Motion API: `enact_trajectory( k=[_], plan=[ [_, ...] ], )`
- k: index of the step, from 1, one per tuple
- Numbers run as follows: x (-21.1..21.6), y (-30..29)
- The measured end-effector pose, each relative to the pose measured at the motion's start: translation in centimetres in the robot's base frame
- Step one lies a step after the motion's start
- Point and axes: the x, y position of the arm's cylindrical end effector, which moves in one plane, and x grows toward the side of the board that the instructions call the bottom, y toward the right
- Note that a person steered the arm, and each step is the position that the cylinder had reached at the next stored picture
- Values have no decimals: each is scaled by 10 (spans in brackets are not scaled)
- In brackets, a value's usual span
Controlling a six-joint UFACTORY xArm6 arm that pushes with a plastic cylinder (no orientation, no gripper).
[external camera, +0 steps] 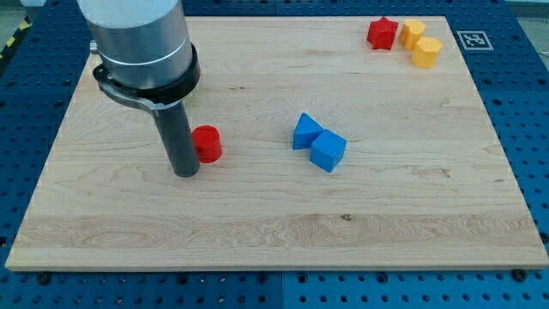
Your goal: Move the red circle towards the center left of the board
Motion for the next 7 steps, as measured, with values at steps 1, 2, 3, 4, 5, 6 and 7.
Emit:
enact_trajectory(
  k=[1, 2, 3, 4, 5, 6, 7],
  plan=[
    [-4, 23],
    [-15, 40],
    [-18, 44],
    [-19, 46],
    [-25, 51],
    [-38, 65],
    [-39, 66]
  ],
)
